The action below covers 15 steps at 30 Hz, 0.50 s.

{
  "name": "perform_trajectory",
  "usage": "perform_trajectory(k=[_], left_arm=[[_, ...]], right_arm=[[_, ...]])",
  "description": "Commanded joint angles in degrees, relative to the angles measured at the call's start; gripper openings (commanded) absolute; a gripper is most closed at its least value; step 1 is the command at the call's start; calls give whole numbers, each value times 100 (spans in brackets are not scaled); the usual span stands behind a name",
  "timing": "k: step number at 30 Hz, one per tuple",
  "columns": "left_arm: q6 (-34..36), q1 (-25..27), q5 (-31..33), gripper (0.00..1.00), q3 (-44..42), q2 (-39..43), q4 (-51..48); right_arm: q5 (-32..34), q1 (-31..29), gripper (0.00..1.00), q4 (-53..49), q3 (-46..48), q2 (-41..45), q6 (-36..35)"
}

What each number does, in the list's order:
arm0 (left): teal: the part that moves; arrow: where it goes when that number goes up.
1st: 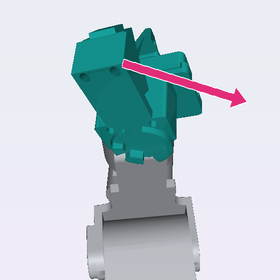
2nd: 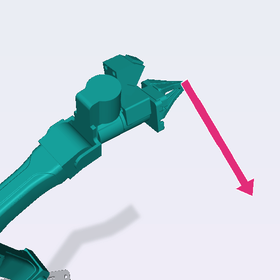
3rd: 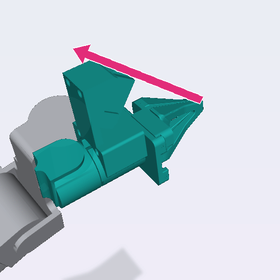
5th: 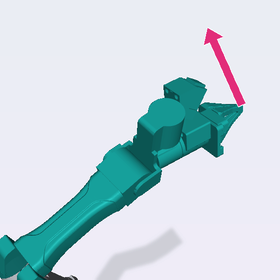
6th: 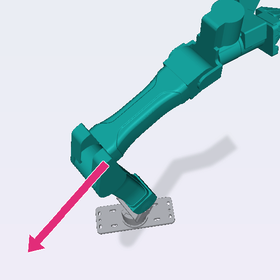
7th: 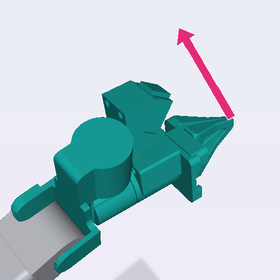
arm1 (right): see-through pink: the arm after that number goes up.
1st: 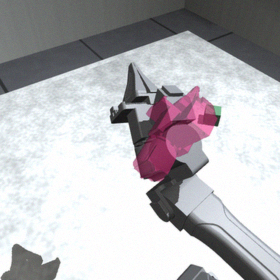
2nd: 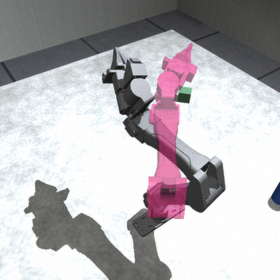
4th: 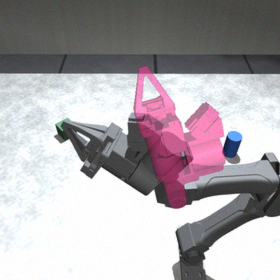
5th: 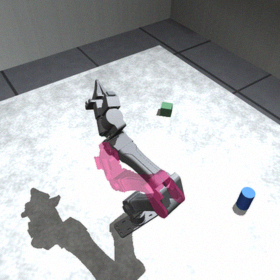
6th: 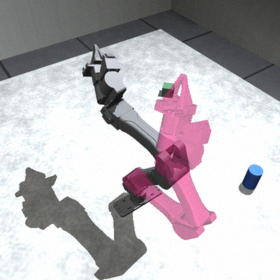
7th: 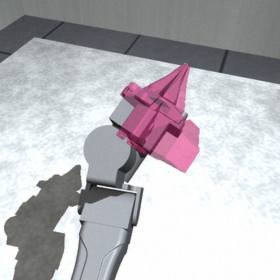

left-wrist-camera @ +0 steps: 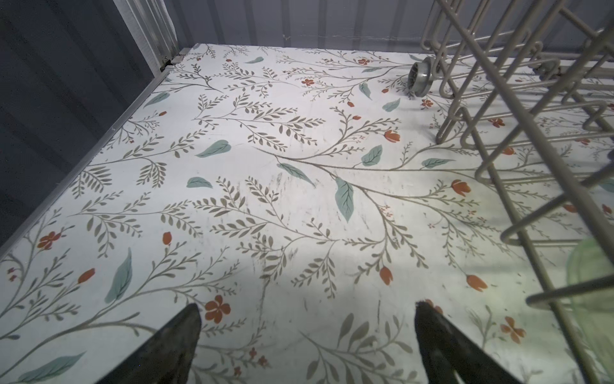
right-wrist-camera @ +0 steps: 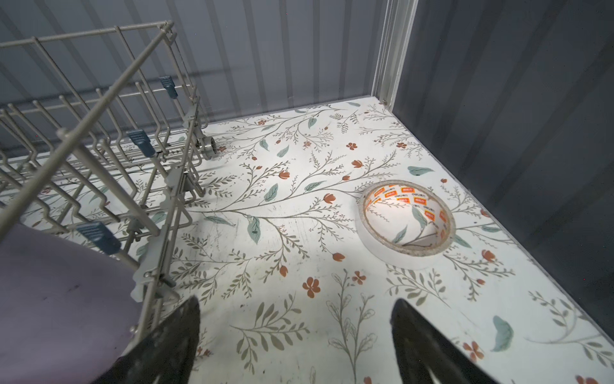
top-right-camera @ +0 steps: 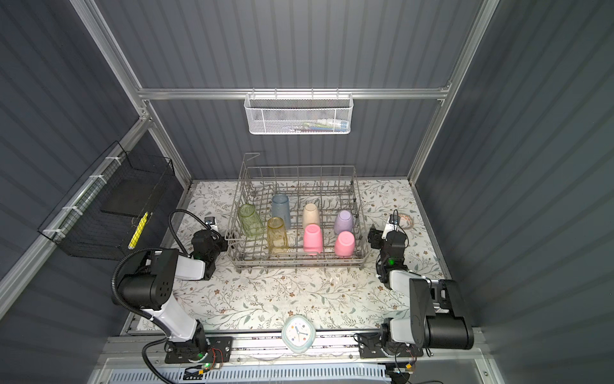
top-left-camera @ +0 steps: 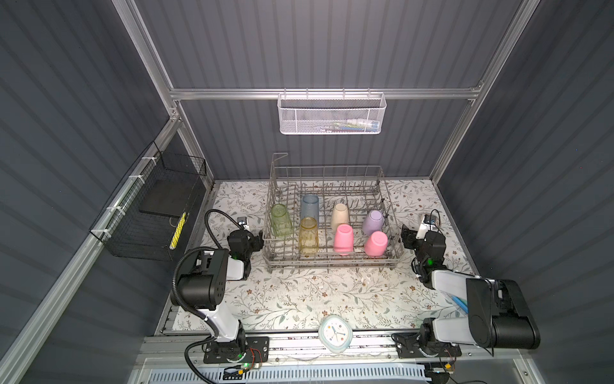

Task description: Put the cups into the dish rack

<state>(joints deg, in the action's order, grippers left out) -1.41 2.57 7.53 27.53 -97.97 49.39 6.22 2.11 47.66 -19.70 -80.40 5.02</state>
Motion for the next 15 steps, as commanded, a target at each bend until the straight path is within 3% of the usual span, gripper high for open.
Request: perform_trajectory(k=[1, 4, 9, 15], left_arm=[[149, -20, 75, 100, -19, -20, 177], [142, -20, 56, 100, -37, -10, 211], [149, -20, 64, 100, -38, -9, 212], [152, -20, 59, 100, -29, -11, 203]], right_arm=[[-1, 16, 90, 539, 72, -102, -123], [61, 18, 92, 1124, 220, -357, -123], [222, 15, 99, 1095, 225, -333, -59], [237, 18, 99, 991, 202, -321, -53]])
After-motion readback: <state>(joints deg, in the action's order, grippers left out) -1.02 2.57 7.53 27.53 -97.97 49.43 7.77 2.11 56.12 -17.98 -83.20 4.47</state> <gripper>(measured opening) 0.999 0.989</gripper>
